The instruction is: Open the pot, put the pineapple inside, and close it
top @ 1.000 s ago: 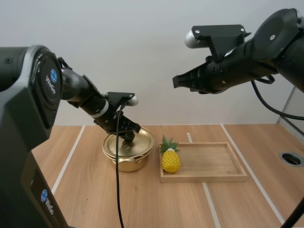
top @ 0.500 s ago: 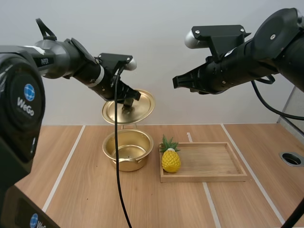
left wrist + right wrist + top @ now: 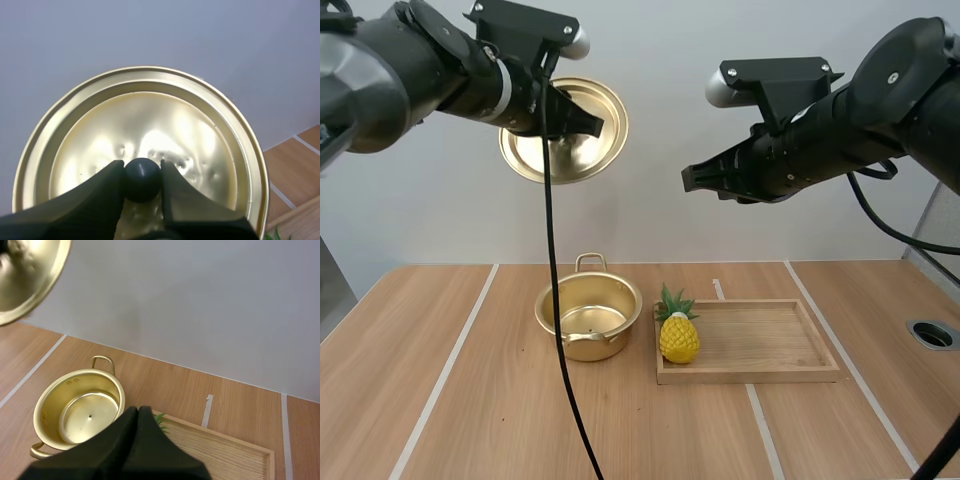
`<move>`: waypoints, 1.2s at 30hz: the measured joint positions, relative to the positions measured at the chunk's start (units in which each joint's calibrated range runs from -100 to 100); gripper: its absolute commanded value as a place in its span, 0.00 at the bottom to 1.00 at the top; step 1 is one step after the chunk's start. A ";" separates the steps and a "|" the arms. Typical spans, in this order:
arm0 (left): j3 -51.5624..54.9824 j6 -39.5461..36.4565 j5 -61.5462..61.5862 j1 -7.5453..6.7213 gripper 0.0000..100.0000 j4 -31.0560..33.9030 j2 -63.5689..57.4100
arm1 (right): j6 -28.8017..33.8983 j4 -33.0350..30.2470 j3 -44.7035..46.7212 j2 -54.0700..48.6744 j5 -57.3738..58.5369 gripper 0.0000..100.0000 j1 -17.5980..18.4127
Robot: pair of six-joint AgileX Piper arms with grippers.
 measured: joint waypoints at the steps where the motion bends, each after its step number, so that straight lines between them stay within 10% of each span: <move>1: 0.00 0.00 -1.33 0.00 0.00 0.00 -1.04 | 0.00 0.00 0.00 0.00 0.00 0.00 0.00; 21: 0.00 -5.22 -20.05 0.00 0.00 0.00 -18.82 | -1.27 1.16 0.00 0.00 1.48 0.00 0.00; 36: -0.16 -7.00 -21.52 3.31 0.00 0.00 -22.40 | -3.54 4.52 0.00 0.00 1.90 0.00 0.00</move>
